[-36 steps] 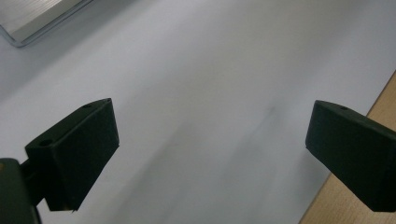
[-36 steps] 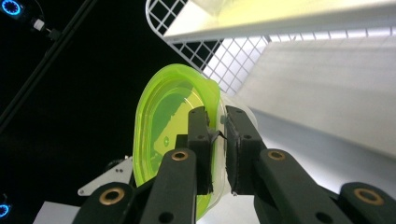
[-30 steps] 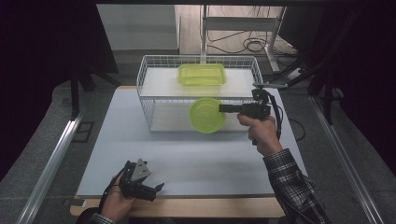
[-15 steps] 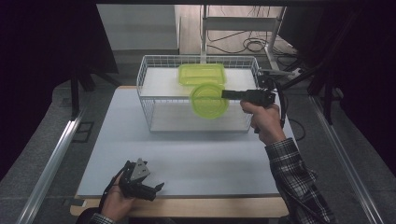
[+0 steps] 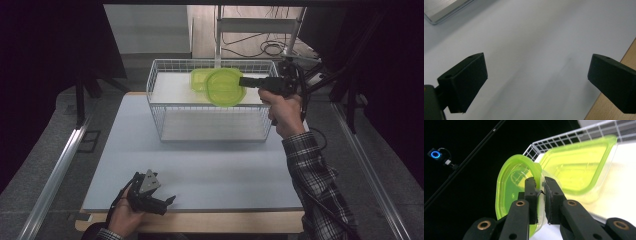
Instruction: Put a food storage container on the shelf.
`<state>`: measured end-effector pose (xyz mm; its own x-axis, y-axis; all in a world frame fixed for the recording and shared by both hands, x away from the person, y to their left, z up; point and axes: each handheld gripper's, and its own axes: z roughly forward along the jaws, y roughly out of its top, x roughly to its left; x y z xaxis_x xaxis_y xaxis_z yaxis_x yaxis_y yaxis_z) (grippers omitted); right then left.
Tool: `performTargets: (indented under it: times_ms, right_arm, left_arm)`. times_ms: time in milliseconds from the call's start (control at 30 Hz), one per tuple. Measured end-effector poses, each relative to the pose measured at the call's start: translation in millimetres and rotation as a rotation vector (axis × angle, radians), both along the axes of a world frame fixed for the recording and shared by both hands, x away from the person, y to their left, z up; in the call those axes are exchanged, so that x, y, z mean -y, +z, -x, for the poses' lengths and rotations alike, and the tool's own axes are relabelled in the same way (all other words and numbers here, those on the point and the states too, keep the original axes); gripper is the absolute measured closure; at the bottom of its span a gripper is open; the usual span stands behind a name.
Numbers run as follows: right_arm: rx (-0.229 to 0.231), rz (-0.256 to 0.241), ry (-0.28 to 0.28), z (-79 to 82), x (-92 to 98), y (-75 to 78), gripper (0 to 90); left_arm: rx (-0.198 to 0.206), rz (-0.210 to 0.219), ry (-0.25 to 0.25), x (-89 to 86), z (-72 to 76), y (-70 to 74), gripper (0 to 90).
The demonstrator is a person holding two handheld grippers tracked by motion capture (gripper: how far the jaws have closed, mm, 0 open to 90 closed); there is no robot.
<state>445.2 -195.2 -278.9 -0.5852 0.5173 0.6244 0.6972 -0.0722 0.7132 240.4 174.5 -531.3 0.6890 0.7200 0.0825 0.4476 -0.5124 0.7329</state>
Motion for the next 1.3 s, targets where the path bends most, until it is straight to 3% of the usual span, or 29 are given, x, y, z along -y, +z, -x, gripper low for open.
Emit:
performTargets:
  times_ms: [333,733,1000,1300]
  right_arm:
    - [0.021,0.023,-0.059,-18.6,-11.9,14.8,81.2]
    - [0.027,0.046,-0.099,-39.8,-27.3,17.3,81.1]
    - [0.001,0.046,-0.125,-53.0,-34.3,13.0,80.8]
    - [0.040,0.167,-0.178,-56.3,-42.9,18.7,76.1]
  left_arm:
    - [-0.003,0.001,-0.002,0.1,0.0,-0.3,2.4]
    - [-0.006,-0.005,-0.004,0.5,0.0,-1.0,2.4]
    - [-0.007,-0.008,-0.006,1.0,0.1,-1.2,2.5]
    - [-0.008,-0.010,-0.007,1.3,0.0,-1.6,2.5]
